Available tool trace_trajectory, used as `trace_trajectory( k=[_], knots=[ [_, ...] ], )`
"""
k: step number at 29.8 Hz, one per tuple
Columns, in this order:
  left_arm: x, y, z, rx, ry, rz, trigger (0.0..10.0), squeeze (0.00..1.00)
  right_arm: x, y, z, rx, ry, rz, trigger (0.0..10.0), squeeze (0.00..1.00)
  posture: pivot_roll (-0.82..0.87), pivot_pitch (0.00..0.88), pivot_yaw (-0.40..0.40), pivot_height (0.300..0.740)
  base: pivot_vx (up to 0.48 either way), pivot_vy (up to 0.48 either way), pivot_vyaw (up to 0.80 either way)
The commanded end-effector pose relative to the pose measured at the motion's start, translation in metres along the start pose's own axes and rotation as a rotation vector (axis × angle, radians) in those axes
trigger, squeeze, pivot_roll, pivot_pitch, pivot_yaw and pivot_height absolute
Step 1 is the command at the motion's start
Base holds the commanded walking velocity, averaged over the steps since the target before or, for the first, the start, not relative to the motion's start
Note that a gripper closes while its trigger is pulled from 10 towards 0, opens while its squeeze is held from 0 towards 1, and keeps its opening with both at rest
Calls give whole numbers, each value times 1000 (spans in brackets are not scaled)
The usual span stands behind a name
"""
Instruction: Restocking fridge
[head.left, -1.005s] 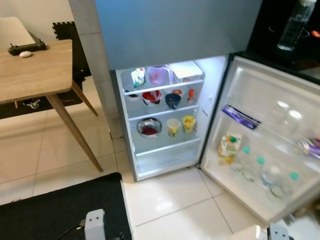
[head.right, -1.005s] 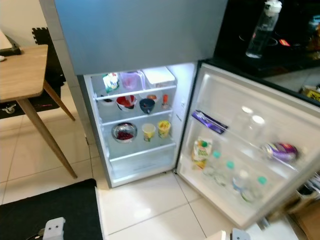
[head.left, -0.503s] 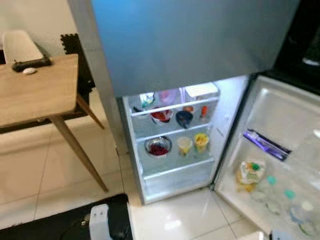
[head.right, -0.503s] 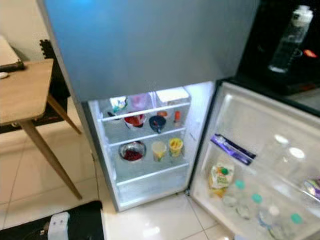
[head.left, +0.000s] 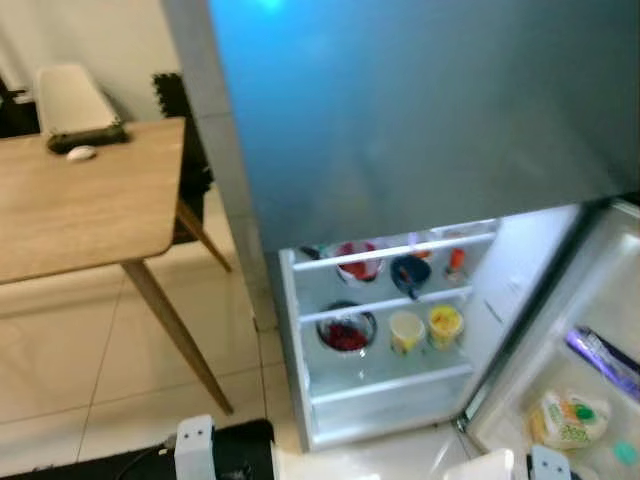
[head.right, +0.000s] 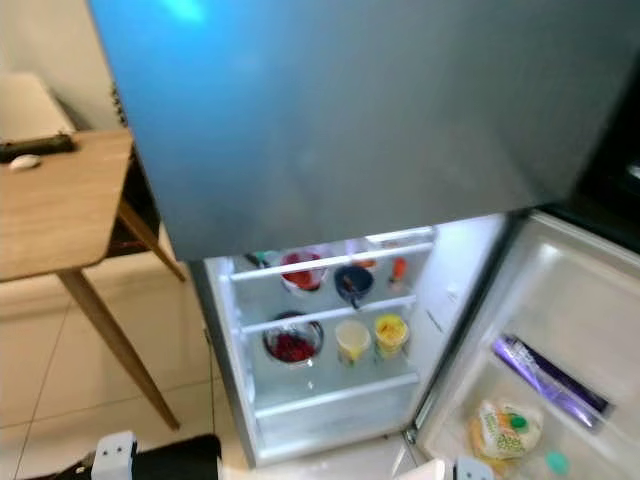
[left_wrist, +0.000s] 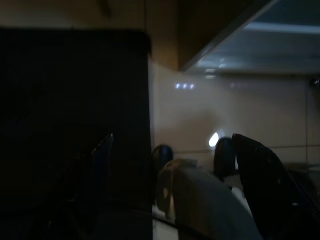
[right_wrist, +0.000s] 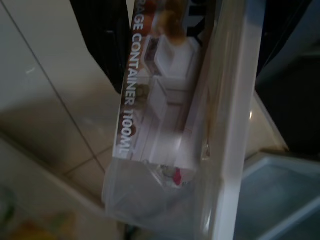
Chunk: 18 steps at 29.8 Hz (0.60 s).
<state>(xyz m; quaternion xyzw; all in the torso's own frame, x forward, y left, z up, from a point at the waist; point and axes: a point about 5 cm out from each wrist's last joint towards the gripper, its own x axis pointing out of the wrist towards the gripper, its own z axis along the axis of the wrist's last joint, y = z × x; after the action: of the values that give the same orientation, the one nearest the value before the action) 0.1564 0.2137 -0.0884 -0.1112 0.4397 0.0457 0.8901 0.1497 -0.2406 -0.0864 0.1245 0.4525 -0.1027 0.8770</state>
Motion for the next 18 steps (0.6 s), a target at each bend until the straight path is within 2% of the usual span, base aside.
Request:
trace_trajectory(
  k=[1,5,7,9,10,13,15,17,18],
  knots=[
    [-1,-1,-5,3,20,-6,10000,0,-1,0,-5,8,11,2,10000,0,-89,0,5,740,0,0,0],
    [-1,-1,-6,4,26,-15,10000,0,0,2,0,9,-6,17,10000,0,-92,0,5,740,0,0,0],
    [-1,-2,-6,11,31,-22,10000,0,2,6,6,12,-27,39,10000,0,-92,0,5,740,0,-442,0],
    [-1,-2,-7,19,36,-27,10000,0,5,15,23,17,-85,102,10000,0,-96,0,8,740,0,-439,0],
    [-1,-2,-7,19,36,-27,10000,0,5,15,23,17,-85,102,10000,0,-96,0,8,740,0,-439,0],
    [-1,-2,-6,29,36,-18,10000,0,8,27,42,4,-145,171,10000,0,-99,0,6,740,0,-440,0],
    [0,-2,-6,34,35,-12,10000,0,8,30,47,-1,-159,188,10000,0,-99,0,6,740,0,-442,0],
    [0,-3,-5,27,29,-10,10000,0,9,39,61,-18,-200,247,10000,0,-99,0,3,740,0,0,0],
    [0,-3,-5,27,29,-10,10000,0,9,39,61,-18,-200,247,10000,0,-99,0,3,740,0,0,0]
  ],
)
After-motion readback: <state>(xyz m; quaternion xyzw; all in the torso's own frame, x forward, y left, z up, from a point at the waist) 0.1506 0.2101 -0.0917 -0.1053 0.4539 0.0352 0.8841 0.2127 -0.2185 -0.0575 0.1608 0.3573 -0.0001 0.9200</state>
